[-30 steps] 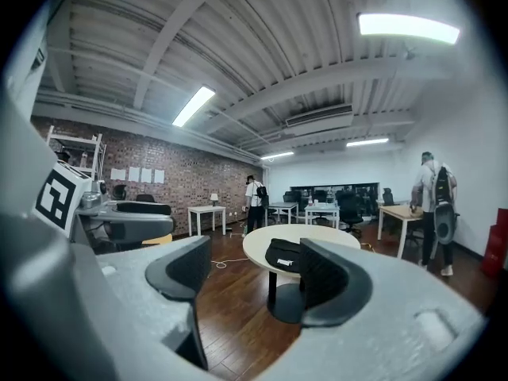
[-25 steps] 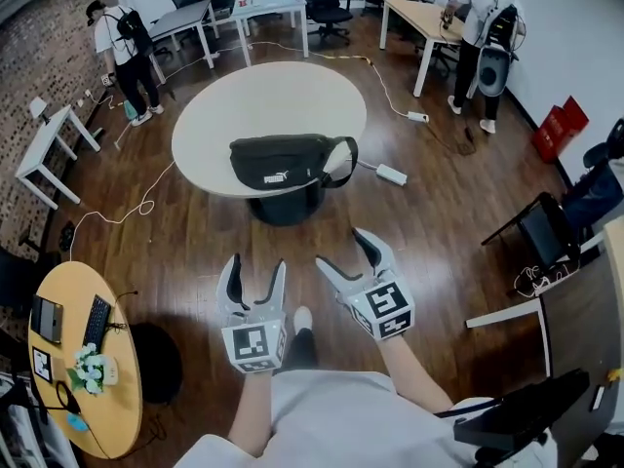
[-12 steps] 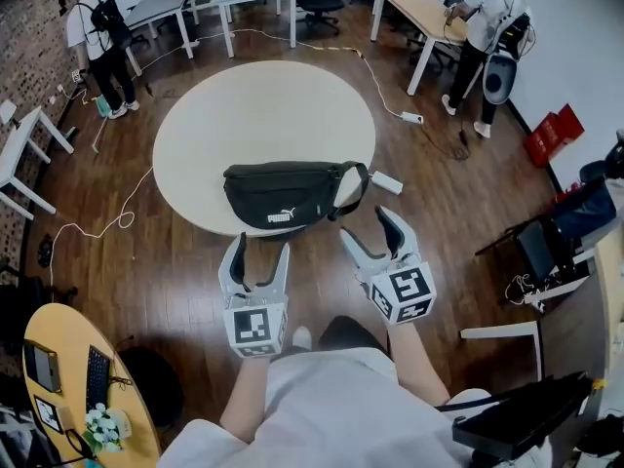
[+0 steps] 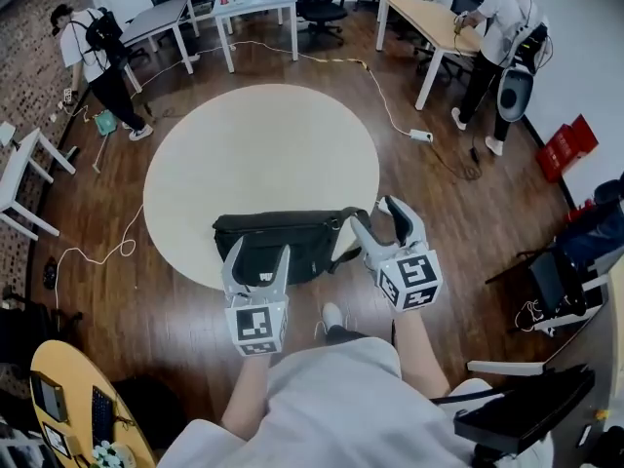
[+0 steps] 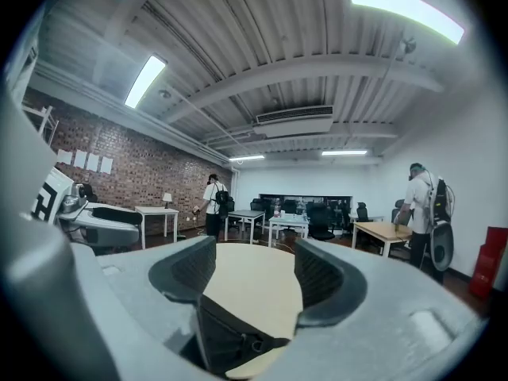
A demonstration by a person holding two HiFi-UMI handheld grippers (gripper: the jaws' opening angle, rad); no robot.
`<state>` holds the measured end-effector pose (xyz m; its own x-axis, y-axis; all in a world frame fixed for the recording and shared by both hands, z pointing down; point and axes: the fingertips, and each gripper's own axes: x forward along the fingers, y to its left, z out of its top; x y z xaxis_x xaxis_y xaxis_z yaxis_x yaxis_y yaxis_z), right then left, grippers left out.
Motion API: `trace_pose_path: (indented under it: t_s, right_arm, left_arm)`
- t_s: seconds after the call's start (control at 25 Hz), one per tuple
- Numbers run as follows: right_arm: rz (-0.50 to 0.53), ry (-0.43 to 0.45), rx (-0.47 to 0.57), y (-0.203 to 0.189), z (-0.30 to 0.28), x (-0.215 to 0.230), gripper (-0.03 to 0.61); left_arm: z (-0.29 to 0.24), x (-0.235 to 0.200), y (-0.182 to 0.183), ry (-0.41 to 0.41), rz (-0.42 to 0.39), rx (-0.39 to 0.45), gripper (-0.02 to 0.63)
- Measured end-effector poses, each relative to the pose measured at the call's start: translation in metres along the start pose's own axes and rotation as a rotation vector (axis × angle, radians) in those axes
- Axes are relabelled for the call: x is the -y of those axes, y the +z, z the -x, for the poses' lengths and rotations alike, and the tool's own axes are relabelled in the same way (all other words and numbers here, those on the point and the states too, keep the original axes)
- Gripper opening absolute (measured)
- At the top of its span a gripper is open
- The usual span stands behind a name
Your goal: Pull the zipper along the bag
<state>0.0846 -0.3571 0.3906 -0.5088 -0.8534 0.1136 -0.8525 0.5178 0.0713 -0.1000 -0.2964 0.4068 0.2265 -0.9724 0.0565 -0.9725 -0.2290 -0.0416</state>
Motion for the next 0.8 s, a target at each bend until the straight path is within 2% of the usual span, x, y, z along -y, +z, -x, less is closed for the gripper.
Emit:
trace_pose_path:
  t_s: [0.16, 0.36, 0.56, 0.64, 0.72, 0.8]
  right_arm:
    - [-0.007, 0.046, -0.015, -0.005, -0.044, 0.044, 0.298]
    - [-0.026, 0.127, -0.152, -0.058, -0.088, 0.063, 0.298]
    - [-0.031, 0.19, -0.326, -0.137, -0.123, 0.069, 0.296]
    - [0.011, 0.224, -0.407, -0.178, -0.133, 0.067, 0.275]
    - [0.085, 0.273, -0.491, -0.219, -0.142, 0.061, 0.202]
    - [0.123, 0.345, -0.583, -0.257, -0.149, 0.052, 0.201]
  left_arm:
    - [-0.063, 0.003, 0.009, 0.014, 0.002, -0.002, 0.319]
    - [-0.111, 0.008, -0.013, -0.001, 0.009, -0.078, 0.319]
    - [-0.145, 0.013, -0.044, -0.055, 0.024, -0.169, 0.318]
    - [-0.153, 0.018, -0.06, -0.08, 0.031, -0.213, 0.318]
    - [-0.159, 0.024, -0.079, -0.111, 0.003, -0.266, 0.318]
    - [-0.163, 0.035, -0.095, -0.15, -0.02, -0.31, 0.318]
